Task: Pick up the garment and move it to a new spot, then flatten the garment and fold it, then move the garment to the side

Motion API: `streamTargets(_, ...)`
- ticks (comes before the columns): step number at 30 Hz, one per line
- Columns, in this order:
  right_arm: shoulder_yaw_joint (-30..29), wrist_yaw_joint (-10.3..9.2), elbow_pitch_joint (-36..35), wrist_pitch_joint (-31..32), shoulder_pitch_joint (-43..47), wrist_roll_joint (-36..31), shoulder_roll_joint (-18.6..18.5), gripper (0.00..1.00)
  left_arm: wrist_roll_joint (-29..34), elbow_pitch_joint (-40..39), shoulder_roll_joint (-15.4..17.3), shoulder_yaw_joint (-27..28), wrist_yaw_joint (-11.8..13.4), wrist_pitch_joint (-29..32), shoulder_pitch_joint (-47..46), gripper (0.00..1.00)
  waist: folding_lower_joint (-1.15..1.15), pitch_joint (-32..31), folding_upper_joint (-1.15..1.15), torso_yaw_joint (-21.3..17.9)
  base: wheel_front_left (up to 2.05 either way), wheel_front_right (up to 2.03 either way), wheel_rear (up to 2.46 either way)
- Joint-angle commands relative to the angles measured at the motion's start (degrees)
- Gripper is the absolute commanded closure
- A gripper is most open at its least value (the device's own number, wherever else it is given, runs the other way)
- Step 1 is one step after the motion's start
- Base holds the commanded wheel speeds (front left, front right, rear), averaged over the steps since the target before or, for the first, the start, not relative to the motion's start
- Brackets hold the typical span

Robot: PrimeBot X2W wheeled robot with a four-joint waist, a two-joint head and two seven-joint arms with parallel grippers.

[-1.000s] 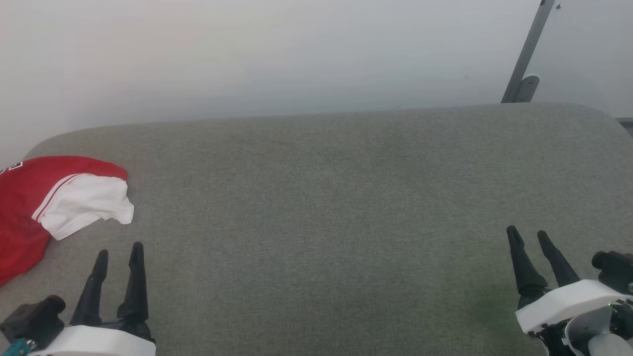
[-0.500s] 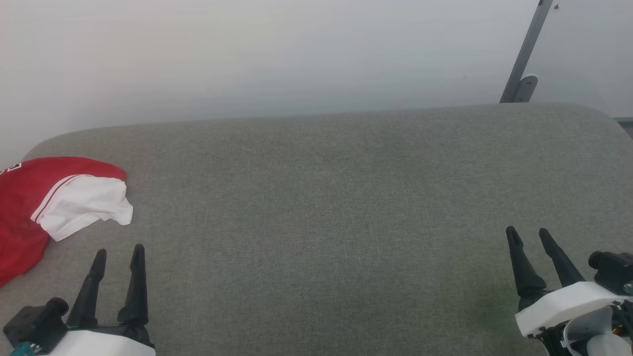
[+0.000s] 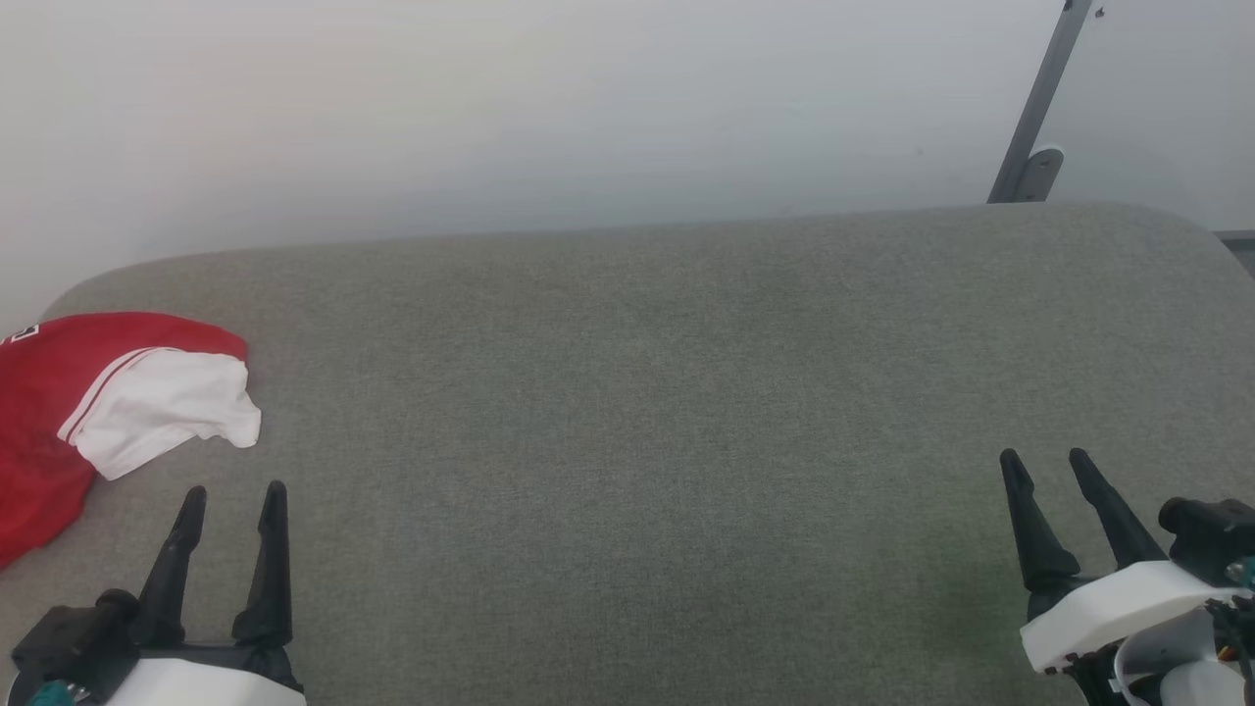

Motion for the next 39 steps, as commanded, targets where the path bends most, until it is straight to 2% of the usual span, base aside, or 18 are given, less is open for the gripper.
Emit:
streamTargets(1, 0.2, 0.0, -0.3, -0.5, 0.0, -1.1, -0.2, 0.0, 1.3, -0.4, 0.2, 0.0, -0.1, -0.6, 0.8, 0.0, 0.0, 0.0, 0.0, 0.0, 0.0, 0.0, 0.0)
streamTargets(22, 0.3, 0.0, -0.8, -0.4, 0.5, -0.8, 0.0, 0.0, 0.0, 0.8, -0.6, 0.4, 0.1, -0.5, -0.2, 0.0, 0.0, -0.3, 0.0, 0.9, 0.0, 0.0, 0.0)
streamTargets(35, 4.1, 0.0, -1.2, 0.9, -0.8, -0.2, -0.5, 0.0, -1.2, 2.3, 0.0, 2.8, 0.5, -0.5, -0.8, 0.0, 0.0, -2.1, 0.0, 8.8, 0.0, 0.0, 0.0)
streamTargets(39, 5.9, -0.01, -0.9, 1.3, -1.2, 0.0, -0.4, 0.0, -1.6, 2.5, 0.8, 3.1, 0.5, -0.4, -0.4, 0.0, 0.0, -3.0, 0.0, 12.6, 0.0, 0.0, 0.0)
